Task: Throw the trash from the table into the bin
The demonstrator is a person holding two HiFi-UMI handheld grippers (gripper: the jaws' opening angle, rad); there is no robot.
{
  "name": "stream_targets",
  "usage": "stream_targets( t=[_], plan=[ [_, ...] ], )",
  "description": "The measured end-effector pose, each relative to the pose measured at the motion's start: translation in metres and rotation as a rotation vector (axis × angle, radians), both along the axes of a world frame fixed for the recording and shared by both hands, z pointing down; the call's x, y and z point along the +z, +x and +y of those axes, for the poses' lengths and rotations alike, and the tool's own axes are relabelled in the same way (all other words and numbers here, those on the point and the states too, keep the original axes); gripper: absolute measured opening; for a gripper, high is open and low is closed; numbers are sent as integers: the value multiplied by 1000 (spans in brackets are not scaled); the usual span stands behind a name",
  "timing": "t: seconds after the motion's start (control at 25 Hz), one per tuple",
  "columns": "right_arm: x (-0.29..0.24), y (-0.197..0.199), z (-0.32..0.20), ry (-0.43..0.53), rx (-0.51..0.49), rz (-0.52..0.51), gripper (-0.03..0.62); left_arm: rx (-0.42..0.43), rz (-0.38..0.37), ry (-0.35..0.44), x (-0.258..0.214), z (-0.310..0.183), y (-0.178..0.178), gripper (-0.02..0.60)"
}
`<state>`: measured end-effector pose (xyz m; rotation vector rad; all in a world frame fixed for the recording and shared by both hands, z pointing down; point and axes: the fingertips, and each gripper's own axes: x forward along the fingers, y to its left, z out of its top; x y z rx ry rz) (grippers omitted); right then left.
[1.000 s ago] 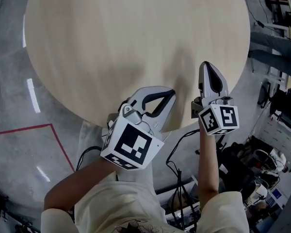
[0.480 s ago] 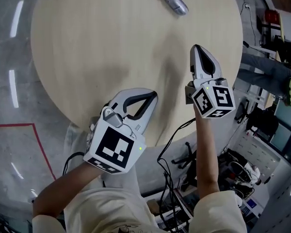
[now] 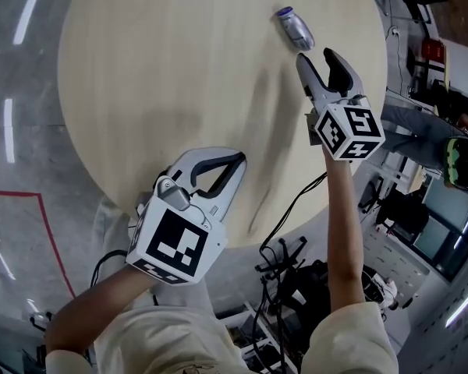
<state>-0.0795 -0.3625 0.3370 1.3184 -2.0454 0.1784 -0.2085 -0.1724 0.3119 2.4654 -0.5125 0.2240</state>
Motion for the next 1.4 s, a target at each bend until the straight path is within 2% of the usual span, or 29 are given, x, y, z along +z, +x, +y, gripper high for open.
stream_targets(
  t=[0.12,0.28,0.44,0.56,0.6,1.4],
  plan=[
    [19,8,-19,-59,-7,21,300,-5,0,4,-2,-3,-3,5],
    [38,14,-41,-105,-10,61,310,-2,-3,-2,2,-2,-5,5],
    [58,24,-51,-180,13,54,318,-6,8,-13,3,1,-4,5],
    [61,32,-52,-160,37,76,226,-3,6,-12,5,2,-5,5],
    [61,33,-51,-149,38,78,219,-4,2,-11,6,1,-6,5],
    [23,16,-8,-59,18,-35,202,45,-13,-3,5,24,15,5]
  ],
)
